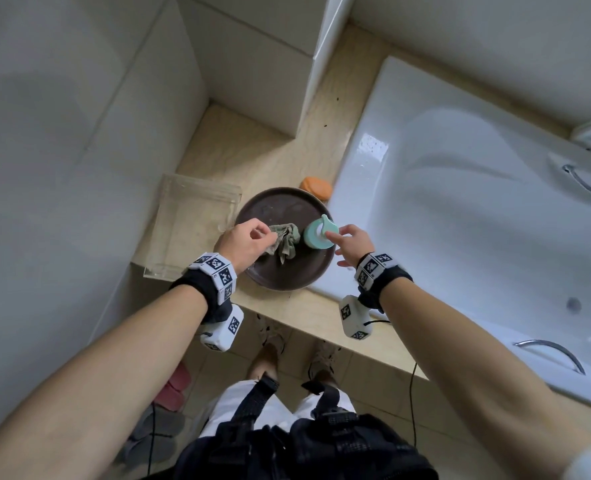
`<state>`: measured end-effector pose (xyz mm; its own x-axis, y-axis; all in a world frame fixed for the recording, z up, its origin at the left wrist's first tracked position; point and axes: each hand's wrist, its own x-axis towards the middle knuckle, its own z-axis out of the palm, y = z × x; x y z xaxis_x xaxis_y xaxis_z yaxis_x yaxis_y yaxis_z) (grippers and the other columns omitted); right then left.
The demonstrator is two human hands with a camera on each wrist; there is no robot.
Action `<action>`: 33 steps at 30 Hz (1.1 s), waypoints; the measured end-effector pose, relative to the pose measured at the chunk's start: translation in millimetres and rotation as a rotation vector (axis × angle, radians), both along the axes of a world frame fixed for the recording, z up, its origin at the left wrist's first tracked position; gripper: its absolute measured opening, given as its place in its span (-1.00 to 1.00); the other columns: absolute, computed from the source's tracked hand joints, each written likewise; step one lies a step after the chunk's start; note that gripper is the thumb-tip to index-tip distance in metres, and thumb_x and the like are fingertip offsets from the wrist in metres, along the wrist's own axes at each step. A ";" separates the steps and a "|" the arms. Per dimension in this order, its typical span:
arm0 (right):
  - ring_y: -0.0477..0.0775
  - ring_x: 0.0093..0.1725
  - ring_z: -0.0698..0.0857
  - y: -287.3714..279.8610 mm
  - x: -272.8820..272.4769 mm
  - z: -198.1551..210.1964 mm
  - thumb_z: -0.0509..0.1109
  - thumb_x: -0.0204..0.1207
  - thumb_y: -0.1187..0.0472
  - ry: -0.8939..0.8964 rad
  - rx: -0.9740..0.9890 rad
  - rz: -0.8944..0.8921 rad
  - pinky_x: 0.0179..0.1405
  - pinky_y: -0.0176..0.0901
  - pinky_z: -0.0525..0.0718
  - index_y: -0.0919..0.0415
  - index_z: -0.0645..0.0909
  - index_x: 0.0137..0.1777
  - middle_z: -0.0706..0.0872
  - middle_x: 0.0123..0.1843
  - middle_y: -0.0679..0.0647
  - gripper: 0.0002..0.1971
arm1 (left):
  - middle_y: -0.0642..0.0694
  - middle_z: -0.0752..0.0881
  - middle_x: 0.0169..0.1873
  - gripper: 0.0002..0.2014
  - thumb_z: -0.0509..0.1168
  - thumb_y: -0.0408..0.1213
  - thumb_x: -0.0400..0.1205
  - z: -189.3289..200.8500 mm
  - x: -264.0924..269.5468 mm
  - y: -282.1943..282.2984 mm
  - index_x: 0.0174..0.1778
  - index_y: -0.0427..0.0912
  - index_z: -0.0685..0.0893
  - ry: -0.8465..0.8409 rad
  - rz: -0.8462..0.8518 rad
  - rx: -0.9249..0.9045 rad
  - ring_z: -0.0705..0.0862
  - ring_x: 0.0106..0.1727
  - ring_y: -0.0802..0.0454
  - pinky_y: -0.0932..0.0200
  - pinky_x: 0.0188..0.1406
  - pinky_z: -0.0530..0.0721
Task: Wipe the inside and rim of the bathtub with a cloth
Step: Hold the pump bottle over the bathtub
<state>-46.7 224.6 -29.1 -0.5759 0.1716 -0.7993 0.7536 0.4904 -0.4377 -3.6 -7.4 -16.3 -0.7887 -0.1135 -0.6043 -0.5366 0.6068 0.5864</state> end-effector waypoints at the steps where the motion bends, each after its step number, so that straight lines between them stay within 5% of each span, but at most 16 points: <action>1: 0.06 -0.11 0.68 -1.4 0.4 -0.5 0.44 0.55 -0.02 0.006 -0.001 0.009 0.01 0.08 0.80 0.17 0.58 0.13 0.70 -0.01 0.13 -0.69 | 0.18 0.75 -0.25 -0.77 0.34 0.15 0.48 -1.2 0.5 -0.2 -0.15 0.09 0.71 -0.002 0.000 0.001 0.72 -0.15 0.09 0.11 -0.06 0.69; 7: 0.13 0.04 0.63 -9.6 10.1 8.9 0.41 0.58 0.00 0.037 -0.040 0.002 0.23 0.20 0.70 0.19 0.58 0.00 0.67 0.08 0.16 -0.75 | 0.15 0.76 -0.17 -0.76 0.32 0.16 0.50 -1.0 2.2 4.9 -0.08 0.11 0.70 0.006 -0.065 -0.007 0.71 -0.10 0.09 0.15 -0.07 0.64; 13: 0.12 0.04 0.60 0.9 18.2 27.8 0.34 0.63 -0.01 0.055 -0.084 -0.015 0.28 0.23 0.67 0.25 0.59 0.10 0.63 0.09 0.14 -0.70 | 0.15 0.74 -0.13 -0.69 0.26 0.23 0.52 9.9 0.5 25.2 -0.04 0.11 0.70 0.021 -0.079 0.041 0.70 -0.03 0.08 0.10 0.06 0.66; 17: 0.08 0.06 0.55 14.1 25.4 39.5 0.34 0.62 -0.08 0.054 -0.151 -0.034 0.19 0.11 0.60 0.13 0.61 -0.01 0.65 0.09 0.10 -0.73 | 0.13 0.74 -0.18 -0.62 0.15 0.23 0.63 18.5 4.9 45.5 0.04 0.05 0.70 0.033 -0.087 0.071 0.68 -0.09 0.07 0.17 -0.05 0.55; 23: 0.14 0.36 0.55 30.9 33.4 59.8 0.39 0.55 -0.15 0.041 -0.298 -0.130 0.29 0.26 0.55 -0.02 0.61 -0.15 0.65 0.33 0.07 -0.77 | 0.06 0.70 -0.09 -0.47 0.05 0.35 0.61 28.8 10.0 76.8 0.26 0.10 0.62 -0.003 -0.131 0.224 0.66 -0.02 -0.02 -0.01 0.16 0.62; 28: 0.19 0.45 0.50 51.8 39.0 81.7 0.37 0.58 -0.13 0.067 -0.424 -0.230 0.34 0.35 0.51 0.06 0.67 0.13 0.59 0.44 0.08 -0.70 | 0.02 0.64 0.34 -0.42 -0.02 0.36 0.63 46.8 8.6 99.5 0.43 0.14 0.53 -0.017 -0.178 0.306 0.57 0.36 -0.04 -0.05 0.44 0.45; 33: 0.24 0.47 0.50 70.1 44.7 108.1 0.35 0.57 -0.17 0.108 -0.517 -0.323 0.27 0.30 0.55 0.09 0.63 0.34 0.58 0.46 0.18 -0.55 | 0.01 0.59 0.41 -0.38 0.00 0.43 0.57 63.2 3.6 122.1 0.45 0.22 0.50 -0.046 -0.169 0.425 0.52 0.43 -0.05 -0.14 0.50 0.37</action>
